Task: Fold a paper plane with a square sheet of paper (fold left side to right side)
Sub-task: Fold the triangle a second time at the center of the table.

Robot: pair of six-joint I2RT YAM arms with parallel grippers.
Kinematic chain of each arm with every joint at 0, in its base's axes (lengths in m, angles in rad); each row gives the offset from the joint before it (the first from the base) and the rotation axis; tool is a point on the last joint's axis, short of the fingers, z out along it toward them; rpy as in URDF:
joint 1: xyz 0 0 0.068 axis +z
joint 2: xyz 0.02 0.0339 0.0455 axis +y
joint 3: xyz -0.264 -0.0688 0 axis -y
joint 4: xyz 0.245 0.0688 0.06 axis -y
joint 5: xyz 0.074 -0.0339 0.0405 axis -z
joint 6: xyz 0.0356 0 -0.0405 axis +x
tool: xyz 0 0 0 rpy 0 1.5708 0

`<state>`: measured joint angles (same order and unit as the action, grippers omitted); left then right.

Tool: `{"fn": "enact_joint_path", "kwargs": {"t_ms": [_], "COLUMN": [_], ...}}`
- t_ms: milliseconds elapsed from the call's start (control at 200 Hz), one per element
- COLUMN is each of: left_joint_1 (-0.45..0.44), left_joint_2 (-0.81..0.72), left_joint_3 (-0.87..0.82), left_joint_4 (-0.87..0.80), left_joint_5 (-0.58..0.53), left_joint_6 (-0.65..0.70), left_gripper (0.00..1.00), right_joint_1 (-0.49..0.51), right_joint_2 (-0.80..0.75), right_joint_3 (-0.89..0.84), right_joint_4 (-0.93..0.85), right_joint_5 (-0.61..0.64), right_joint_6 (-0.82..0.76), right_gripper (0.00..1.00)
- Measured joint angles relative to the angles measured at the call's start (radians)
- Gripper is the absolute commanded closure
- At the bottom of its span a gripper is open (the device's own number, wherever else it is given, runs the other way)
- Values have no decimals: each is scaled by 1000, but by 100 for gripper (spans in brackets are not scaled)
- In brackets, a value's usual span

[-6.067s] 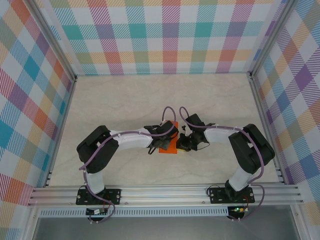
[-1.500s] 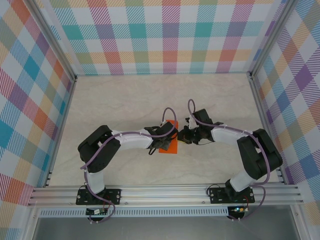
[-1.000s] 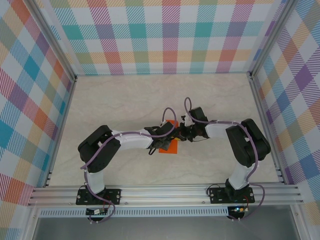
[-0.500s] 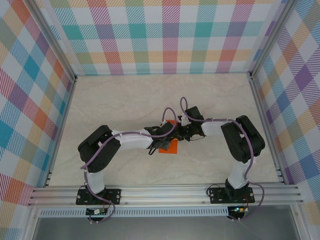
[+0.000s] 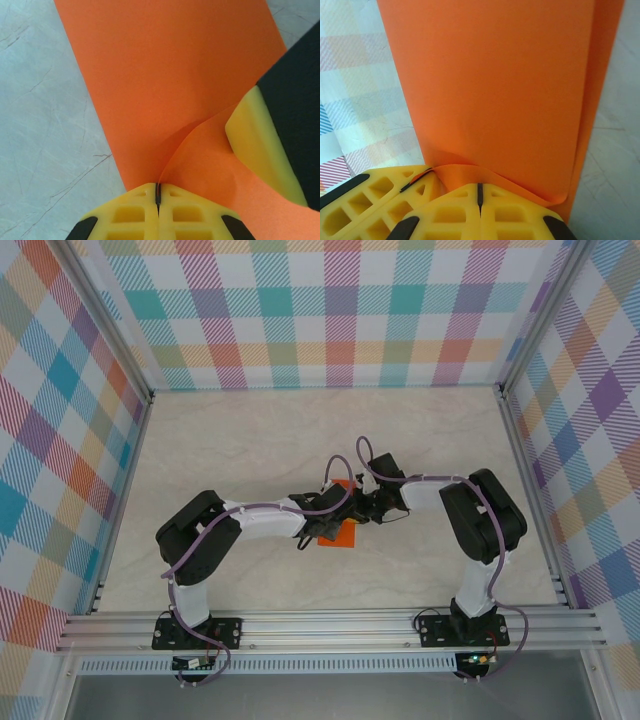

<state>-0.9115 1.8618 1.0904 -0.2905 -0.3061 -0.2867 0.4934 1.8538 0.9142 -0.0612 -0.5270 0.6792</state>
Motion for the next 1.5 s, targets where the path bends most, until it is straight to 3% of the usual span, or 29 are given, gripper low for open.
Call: {"fn": "enact_joint_path", "kwargs": {"t_ms": [170, 360, 535, 690, 815, 985, 1500], "left_joint_1": [0, 0, 1, 1, 1, 1, 96], "left_joint_2": [0, -24, -145, -256, -291, -290, -222], "left_joint_3": [0, 0, -7, -64, -133, -181, -229], "left_joint_4": [-1, -18, -46, -39, -12, 59, 217], "left_joint_5": [0, 4, 10, 51, 151, 308, 508], "left_joint_6": [0, 4, -1, -10, -15, -42, -84], "left_gripper": [100, 84, 69, 73, 75, 75, 78], "right_joint_1": [4, 4, 4, 5, 5, 5, 5], "right_joint_2": [1, 2, 2, 2, 2, 2, 2], "right_joint_3": [7, 8, 10, 11, 11, 13, 19], "right_joint_4": [-15, -19, -23, -23, -24, -27, -43], "right_joint_5": [15, 15, 16, 18, 18, 19, 23], "right_joint_6": [-16, -30, -34, -37, -37, -39, -48], "right_gripper": [96, 96, 96, 96, 96, 96, 95]}}
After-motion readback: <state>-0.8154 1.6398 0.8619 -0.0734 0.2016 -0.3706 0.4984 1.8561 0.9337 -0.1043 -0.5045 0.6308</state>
